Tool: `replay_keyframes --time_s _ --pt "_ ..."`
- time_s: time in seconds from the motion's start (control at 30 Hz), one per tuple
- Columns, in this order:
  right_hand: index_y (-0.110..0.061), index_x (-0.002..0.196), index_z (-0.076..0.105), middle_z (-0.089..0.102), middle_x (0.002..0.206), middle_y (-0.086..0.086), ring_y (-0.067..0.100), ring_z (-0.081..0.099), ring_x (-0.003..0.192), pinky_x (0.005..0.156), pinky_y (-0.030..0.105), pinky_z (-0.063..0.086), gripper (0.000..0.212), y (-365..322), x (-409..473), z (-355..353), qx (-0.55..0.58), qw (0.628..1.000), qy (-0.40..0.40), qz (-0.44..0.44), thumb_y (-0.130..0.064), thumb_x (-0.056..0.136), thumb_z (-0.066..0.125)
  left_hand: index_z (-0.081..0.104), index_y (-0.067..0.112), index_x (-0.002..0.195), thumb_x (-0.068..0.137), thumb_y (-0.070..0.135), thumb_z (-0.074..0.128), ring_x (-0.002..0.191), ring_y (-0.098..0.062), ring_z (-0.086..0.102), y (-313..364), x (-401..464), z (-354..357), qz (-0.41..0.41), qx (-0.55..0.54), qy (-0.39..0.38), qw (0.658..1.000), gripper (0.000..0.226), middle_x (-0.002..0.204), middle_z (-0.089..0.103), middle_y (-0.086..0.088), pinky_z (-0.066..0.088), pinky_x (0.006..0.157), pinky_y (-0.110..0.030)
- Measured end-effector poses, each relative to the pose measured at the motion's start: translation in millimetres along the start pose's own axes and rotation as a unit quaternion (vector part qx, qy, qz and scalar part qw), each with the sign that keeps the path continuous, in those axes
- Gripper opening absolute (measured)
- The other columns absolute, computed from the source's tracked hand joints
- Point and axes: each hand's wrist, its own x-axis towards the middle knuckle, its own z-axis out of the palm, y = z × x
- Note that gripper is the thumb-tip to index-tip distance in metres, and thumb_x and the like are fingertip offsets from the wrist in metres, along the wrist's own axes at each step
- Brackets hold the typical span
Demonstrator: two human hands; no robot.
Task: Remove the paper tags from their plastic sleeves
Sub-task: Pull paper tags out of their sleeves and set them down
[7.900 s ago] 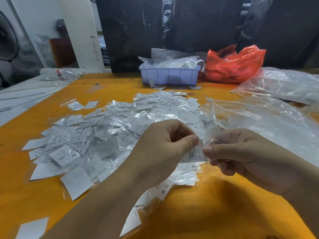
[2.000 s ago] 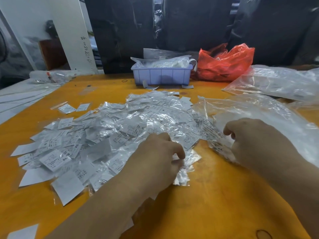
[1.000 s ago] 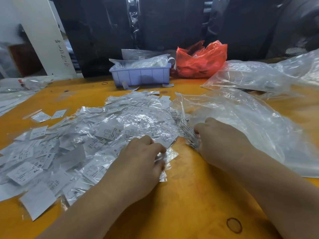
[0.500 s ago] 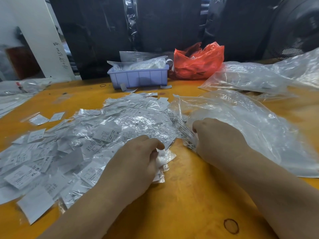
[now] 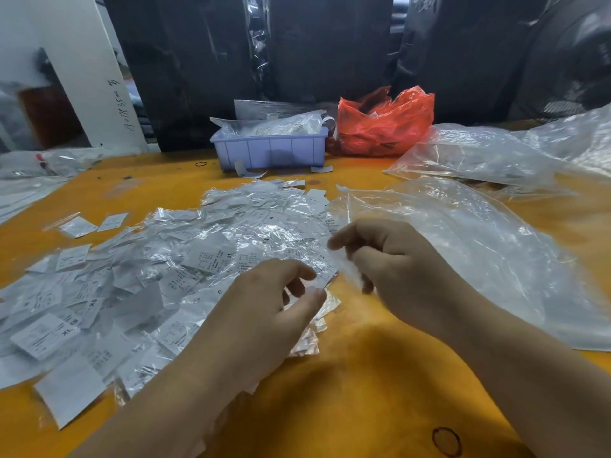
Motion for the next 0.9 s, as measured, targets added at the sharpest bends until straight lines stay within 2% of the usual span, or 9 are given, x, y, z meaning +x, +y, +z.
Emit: replay_keyframes --time_s 0.1,0.23,0.3,0.37,0.47,0.53,0.6,0.73,0.9 --pt "-0.019 0.092 0.073 0.057 0.063 -0.015 0.014 0.054 0.057 0.055 0.031 0.050 0.035 -2 -3 6 0.084 0.993 -0.076 0.017 0.004 0.089 0.046 0.057 0.048 0.102 0.079 0.065 0.048 0.082 0.005 0.058 3 0 -3 -0.015 -0.084 -0.003 0.996 0.031 0.088 0.060 0.029 0.043 0.062 -0.009" --pt "-0.012 0.095 0.072 0.053 0.064 -0.004 0.014 0.051 0.058 0.060 0.031 0.051 0.032 -2 -4 11 0.126 0.982 -0.138 0.038 0.006 0.089 0.046 0.053 0.047 0.113 0.080 0.065 0.052 0.083 0.003 0.060 1 2 -7 -0.047 -0.146 0.018 0.988 0.038 0.086 0.060 0.027 0.044 0.062 -0.012" --pt "-0.011 0.094 0.072 0.054 0.067 0.002 0.015 0.052 0.059 0.060 0.031 0.051 0.031 -1 -4 11 0.135 0.978 -0.149 0.049 0.006 0.090 0.048 0.053 0.047 0.113 0.087 0.056 0.060 0.083 0.004 0.059 2 2 -9 -0.044 -0.145 0.015 0.988 0.028 0.088 0.059 0.027 0.044 0.063 -0.009" --pt "-0.013 0.094 0.072 0.056 0.069 0.006 0.016 0.055 0.060 0.060 0.031 0.052 0.028 -2 -5 11 0.126 0.976 -0.167 0.066 0.004 0.091 0.050 0.061 0.042 0.105 0.087 0.039 0.065 0.079 0.003 0.060 3 1 -10 -0.032 -0.140 0.020 0.989 0.018 0.087 0.063 0.023 0.043 0.063 -0.007" --pt "-0.025 0.096 0.068 0.062 0.076 -0.003 0.010 0.060 0.065 0.065 0.033 0.055 0.021 1 -7 12 -0.012 0.982 -0.170 0.085 -0.010 0.092 0.053 0.069 0.035 0.089 0.088 0.023 0.067 0.067 0.003 0.058 4 -1 -11 -0.014 -0.105 0.031 0.994 0.012 0.078 0.064 0.024 0.041 0.060 -0.006" --pt "-0.034 0.098 0.060 0.059 0.088 -0.012 0.005 0.057 0.072 0.064 0.026 0.049 0.018 4 -8 11 -0.167 0.972 -0.146 0.073 -0.020 0.093 0.051 0.069 0.034 0.085 0.088 0.019 0.067 0.064 0.004 0.056 5 -2 -10 -0.014 -0.091 0.033 0.995 0.015 0.075 0.063 0.026 0.039 0.058 -0.005" --pt "-0.035 0.107 0.056 0.052 0.100 -0.016 0.003 0.051 0.081 0.066 0.022 0.041 0.017 5 -7 8 -0.256 0.957 -0.125 0.058 -0.025 0.094 0.049 0.069 0.034 0.085 0.087 0.020 0.068 0.064 0.003 0.056 5 -2 -10 -0.012 -0.089 0.037 0.995 0.015 0.076 0.062 0.026 0.039 0.057 -0.005" --pt "-0.020 0.116 0.056 0.051 0.119 -0.005 0.015 0.047 0.104 0.086 0.032 0.043 0.026 7 -2 -2 -0.372 0.918 -0.106 0.084 -0.032 0.095 0.047 0.069 0.034 0.086 0.087 0.021 0.068 0.068 -0.001 0.058 5 -2 -10 -0.009 -0.094 0.033 0.995 0.014 0.078 0.064 0.021 0.041 0.059 -0.007" --pt "-0.016 0.114 0.053 0.052 0.123 0.009 0.027 0.044 0.115 0.092 0.038 0.042 0.029 7 1 -4 -0.442 0.872 -0.139 0.157 -0.036 0.096 0.041 0.069 0.035 0.086 0.087 0.021 0.068 0.071 -0.002 0.059 5 -3 -10 -0.008 -0.086 0.027 0.996 0.013 0.081 0.063 0.022 0.040 0.059 -0.006"
